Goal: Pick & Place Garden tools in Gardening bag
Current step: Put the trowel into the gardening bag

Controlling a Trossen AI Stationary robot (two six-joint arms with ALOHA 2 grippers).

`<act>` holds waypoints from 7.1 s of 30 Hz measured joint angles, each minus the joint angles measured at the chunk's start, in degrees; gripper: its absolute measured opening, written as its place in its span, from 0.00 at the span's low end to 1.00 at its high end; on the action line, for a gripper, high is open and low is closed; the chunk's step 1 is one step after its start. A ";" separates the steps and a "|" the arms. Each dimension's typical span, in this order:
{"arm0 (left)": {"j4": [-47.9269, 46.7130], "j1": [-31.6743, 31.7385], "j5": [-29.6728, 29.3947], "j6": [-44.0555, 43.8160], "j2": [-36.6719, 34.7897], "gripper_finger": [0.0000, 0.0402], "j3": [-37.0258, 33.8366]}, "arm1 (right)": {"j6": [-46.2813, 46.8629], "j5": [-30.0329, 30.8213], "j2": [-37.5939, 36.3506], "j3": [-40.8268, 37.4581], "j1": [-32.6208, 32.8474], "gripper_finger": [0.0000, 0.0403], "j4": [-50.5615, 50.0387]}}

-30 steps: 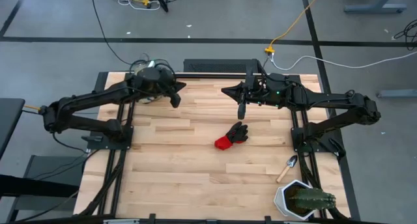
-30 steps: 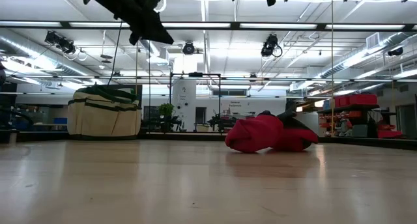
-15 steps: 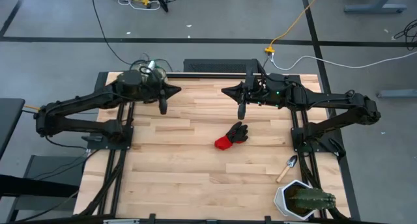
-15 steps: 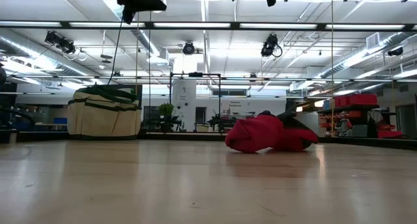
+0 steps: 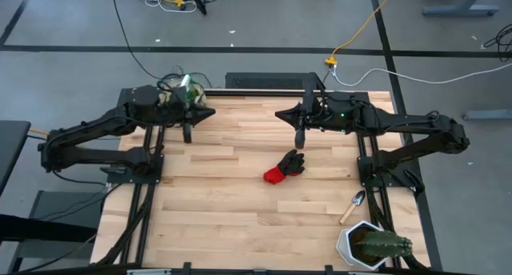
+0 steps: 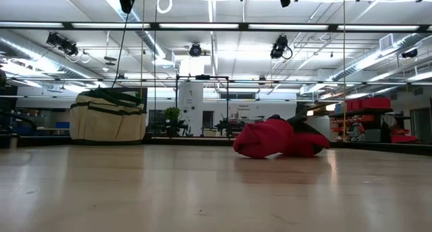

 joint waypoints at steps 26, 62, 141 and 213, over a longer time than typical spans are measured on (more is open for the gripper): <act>-1.25 -2.50 0.53 -0.08 -4.59 0.01 -0.04 | -1.17 -0.02 -6.78 0.00 0.18 0.00 -13.92; -7.54 -12.69 2.27 0.23 -1.19 0.02 -0.03 | 0.68 -0.33 -6.72 0.00 0.18 0.00 -20.82; -16.51 -12.10 -7.68 -1.28 -12.15 0.01 -0.04 | -10.06 -6.48 18.49 -0.02 8.23 0.69 -37.74; -16.96 -12.07 -8.29 -1.35 -12.15 0.02 -0.04 | -12.90 -6.84 17.51 0.33 14.04 0.78 -53.29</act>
